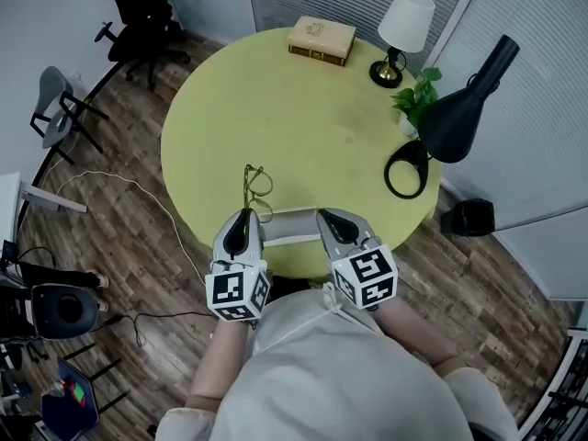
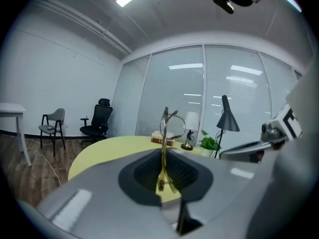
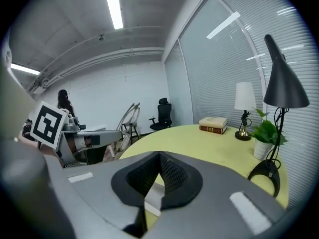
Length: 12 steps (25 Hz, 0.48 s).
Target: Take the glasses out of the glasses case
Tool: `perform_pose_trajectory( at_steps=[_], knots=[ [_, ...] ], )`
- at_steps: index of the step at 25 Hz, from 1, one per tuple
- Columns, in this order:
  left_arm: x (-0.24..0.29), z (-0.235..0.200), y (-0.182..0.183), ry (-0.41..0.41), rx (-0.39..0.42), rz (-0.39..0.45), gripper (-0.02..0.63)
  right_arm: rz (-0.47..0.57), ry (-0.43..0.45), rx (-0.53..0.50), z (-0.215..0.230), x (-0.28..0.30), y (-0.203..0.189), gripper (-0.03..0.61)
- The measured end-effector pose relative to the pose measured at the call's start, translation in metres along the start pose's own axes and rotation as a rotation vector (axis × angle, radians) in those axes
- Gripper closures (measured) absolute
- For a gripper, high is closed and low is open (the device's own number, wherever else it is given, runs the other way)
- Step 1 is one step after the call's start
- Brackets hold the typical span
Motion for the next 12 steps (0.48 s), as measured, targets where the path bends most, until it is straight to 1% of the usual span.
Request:
perform_pose_trajectory(
  at_steps=[2,5,8,12],
  knots=[
    [-0.006,-0.002,0.001,0.01,-0.023,0.006,0.589,0.027,-0.008,-0.01,-0.002,-0.004,0.007,0.578],
    [-0.013,-0.005,0.004,0.022,-0.029,0.015,0.589,0.05,-0.016,-0.021,-0.005,-0.009,0.012,0.58],
    [-0.016,-0.004,0.004,0.029,-0.034,0.018,0.589,0.054,-0.012,-0.032,-0.008,-0.012,0.013,0.58],
    [-0.021,-0.002,0.007,0.031,-0.039,0.021,0.589,0.056,-0.006,-0.072,-0.016,-0.018,0.013,0.58]
  ],
)
Point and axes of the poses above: the fingertips, and each gripper's own axes: x forward along the fingers, z to its right, y out of its top, the point moved 1 cm from there along -x, backward along the fingers, and after that the axes turned 8 degrees about z, right-handed, at the moved point
